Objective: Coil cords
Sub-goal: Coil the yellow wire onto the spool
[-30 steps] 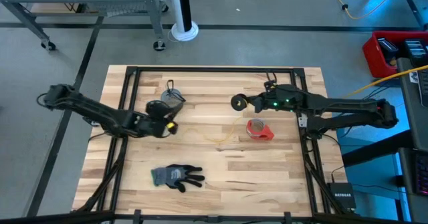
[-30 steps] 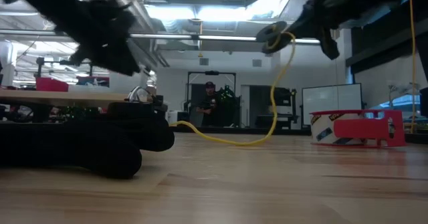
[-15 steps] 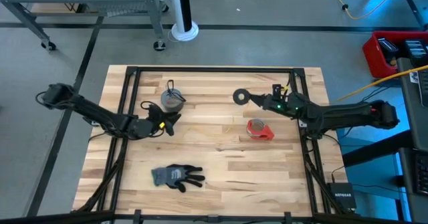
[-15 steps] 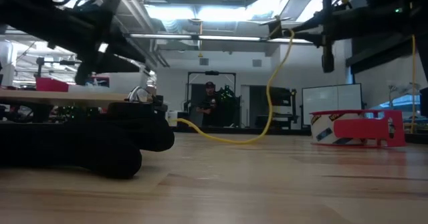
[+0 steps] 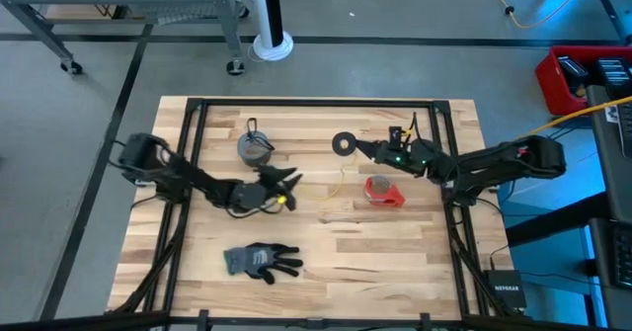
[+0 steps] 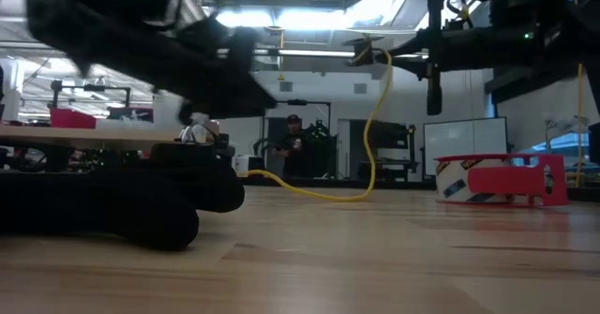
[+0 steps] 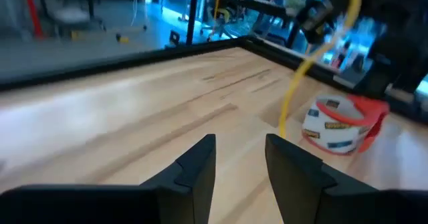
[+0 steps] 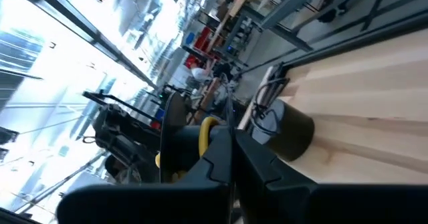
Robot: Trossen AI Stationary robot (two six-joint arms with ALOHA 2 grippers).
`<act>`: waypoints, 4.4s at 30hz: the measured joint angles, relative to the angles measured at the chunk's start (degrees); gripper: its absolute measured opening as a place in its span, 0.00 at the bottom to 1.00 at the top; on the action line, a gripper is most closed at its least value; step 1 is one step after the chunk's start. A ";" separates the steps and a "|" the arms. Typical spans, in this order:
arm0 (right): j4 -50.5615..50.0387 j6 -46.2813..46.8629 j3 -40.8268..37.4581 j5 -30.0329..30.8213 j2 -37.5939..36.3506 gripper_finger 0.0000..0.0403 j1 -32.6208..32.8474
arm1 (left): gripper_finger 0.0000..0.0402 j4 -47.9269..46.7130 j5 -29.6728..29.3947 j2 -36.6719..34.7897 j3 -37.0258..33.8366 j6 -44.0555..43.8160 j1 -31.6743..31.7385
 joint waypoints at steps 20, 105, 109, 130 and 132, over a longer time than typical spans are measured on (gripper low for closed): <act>-0.60 -4.98 5.70 -4.00 2.15 0.02 0.00 | 0.31 0.13 19.18 11.87 16.53 8.64 7.55; -31.30 -2.88 5.66 -10.05 2.09 0.02 2.36 | 0.00 -49.85 45.19 -4.51 16.99 -25.87 21.58; -32.78 -2.89 5.66 -4.81 2.09 0.02 4.58 | 0.00 -48.47 50.55 -4.51 18.21 -26.48 22.86; -53.48 -11.00 17.14 11.89 2.09 0.01 9.11 | 0.00 -43.28 53.42 -4.49 18.92 -33.35 26.26; -53.98 -11.23 17.36 11.89 2.09 0.01 9.11 | 0.00 -43.42 53.26 -4.49 18.92 -33.37 26.69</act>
